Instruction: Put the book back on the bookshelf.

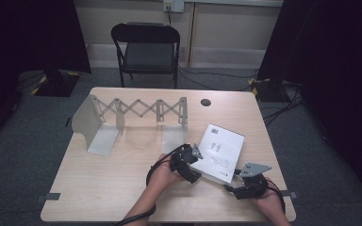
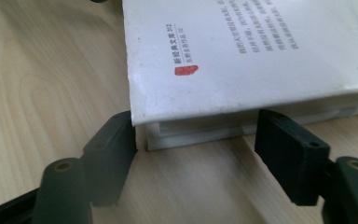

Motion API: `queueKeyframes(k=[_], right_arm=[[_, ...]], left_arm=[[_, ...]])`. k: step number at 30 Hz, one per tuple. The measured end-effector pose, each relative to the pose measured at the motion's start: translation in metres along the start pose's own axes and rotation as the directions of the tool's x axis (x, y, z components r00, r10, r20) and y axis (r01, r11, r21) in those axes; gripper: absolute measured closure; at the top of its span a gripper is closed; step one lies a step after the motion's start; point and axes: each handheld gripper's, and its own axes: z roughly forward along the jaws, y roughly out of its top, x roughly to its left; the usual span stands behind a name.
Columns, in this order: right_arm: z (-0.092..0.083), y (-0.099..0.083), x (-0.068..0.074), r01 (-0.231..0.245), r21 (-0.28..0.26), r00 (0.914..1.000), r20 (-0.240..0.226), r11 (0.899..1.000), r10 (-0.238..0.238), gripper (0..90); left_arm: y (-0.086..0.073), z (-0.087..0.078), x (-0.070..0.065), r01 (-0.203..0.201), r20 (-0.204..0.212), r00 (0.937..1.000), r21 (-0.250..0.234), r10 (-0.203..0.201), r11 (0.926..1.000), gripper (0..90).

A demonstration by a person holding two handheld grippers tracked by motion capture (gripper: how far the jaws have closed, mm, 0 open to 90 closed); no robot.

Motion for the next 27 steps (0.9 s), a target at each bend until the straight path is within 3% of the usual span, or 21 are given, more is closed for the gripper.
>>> queueKeyframes(k=[2,3,5,9,12,16,17,20,23,27], right_arm=[[0.004,0.002,0.002,0.003,-0.004,0.9997,0.024,1.0,-0.003,25.7],[0.005,0.003,0.004,0.004,0.002,0.9995,0.032,1.0,-0.004,26.1],[0.004,0.002,0.003,-0.011,-0.004,0.9993,0.034,1.0,0.012,28.2],[0.003,0.002,0.002,-0.018,0.004,0.9993,0.032,1.0,0.018,28.4],[-0.001,-0.001,0.001,-0.034,0.006,0.9989,0.031,0.999,0.034,30.0],[-0.007,-0.005,0.003,-0.038,0.017,0.9987,0.035,0.999,0.038,30.3],[-0.008,-0.006,0.004,-0.038,0.019,0.9987,0.034,0.999,0.037,31.4],[-0.009,-0.008,0.005,-0.033,0.014,0.9985,0.044,0.999,0.033,32.2],[-0.009,-0.013,0.004,-0.059,-0.024,0.9973,0.042,0.998,0.06,34.8],[-0.008,-0.015,0.004,-0.09,-0.043,0.995,0.039,0.995,0.091,34.7]], left_arm=[[-0.002,0.001,0.002,0.026,-0.001,0.9997,-0.016,-0.026,0.9995,25.1],[-0.003,0.0,0.001,0.027,-0.024,0.9994,-0.013,-0.027,0.9996,29.6],[-0.005,-0.002,-0.004,-0.007,-0.055,0.9985,0.001,0.007,1.0,38.2],[-0.007,-0.006,-0.014,-0.03,-0.047,0.9984,0.017,0.03,0.9994,39.4],[-0.012,-0.009,-0.025,-0.028,-0.028,0.9992,-0.013,0.028,0.9995,41.9],[-0.015,-0.011,-0.037,-0.023,-0.015,0.9996,-0.028,0.022,0.9993,41.1],[-0.017,-0.011,-0.045,-0.044,-0.021,0.9988,-0.034,0.044,0.9984,41.1],[-0.018,-0.01,-0.047,-0.043,-0.017,0.999,-0.043,0.043,0.9981,35.9],[-0.024,-0.008,-0.044,-0.075,0.003,0.9972,-0.059,0.075,0.9954,33.7],[-0.026,-0.004,-0.041,-0.035,0.04,0.9985,-0.059,0.037,0.9977,30.5]])
